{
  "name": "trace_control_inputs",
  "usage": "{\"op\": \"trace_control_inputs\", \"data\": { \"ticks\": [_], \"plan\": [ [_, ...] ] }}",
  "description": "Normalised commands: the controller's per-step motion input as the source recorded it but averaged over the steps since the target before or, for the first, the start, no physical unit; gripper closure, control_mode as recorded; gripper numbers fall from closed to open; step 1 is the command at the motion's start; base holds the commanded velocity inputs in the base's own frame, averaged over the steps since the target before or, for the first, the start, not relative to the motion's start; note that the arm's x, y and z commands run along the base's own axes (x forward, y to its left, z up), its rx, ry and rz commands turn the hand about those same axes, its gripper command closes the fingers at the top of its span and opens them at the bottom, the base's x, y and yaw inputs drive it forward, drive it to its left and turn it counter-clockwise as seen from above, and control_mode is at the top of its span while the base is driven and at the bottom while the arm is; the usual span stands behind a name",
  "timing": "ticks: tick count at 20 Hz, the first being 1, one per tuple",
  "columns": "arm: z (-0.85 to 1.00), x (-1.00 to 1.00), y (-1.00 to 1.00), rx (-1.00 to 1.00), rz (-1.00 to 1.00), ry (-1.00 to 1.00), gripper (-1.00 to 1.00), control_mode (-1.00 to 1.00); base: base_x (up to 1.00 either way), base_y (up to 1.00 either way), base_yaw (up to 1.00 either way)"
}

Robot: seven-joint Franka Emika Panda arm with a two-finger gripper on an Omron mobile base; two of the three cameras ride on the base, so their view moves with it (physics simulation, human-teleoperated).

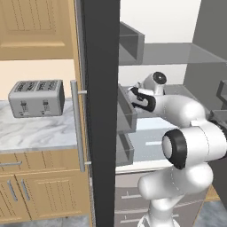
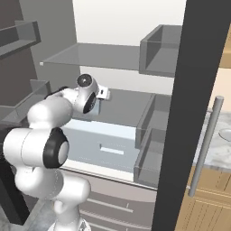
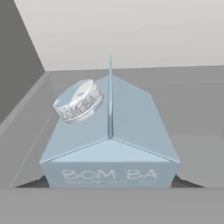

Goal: Take a sugar cube from the saucer and place it inside the coffee. Then, grab milk from the fridge and place it next to the coffee on the counter to sweeten the coffee.

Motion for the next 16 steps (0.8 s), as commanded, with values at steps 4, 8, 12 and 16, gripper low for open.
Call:
{"op": "trace_control_inputs", "data": {
  "ticks": [4, 8, 12, 16],
  "plan": [
    [0.46, -1.0, -0.17, 0.0, 0.0, -0.1, 1.0, -1.0, 0.0, 0.0, 0.0],
    [0.54, -1.0, -0.22, 0.0, 0.0, -0.06, 1.0, -1.0, 0.0, 0.0, 0.0],
    [0.5, -1.0, -0.26, 0.0, 0.0, -0.07, 1.0, -1.0, 0.0, 0.0, 0.0],
    [0.39, -1.0, -0.07, 0.0, 0.0, -0.07, 1.0, -1.0, 0.0, 0.0, 0.0]
  ]
}}
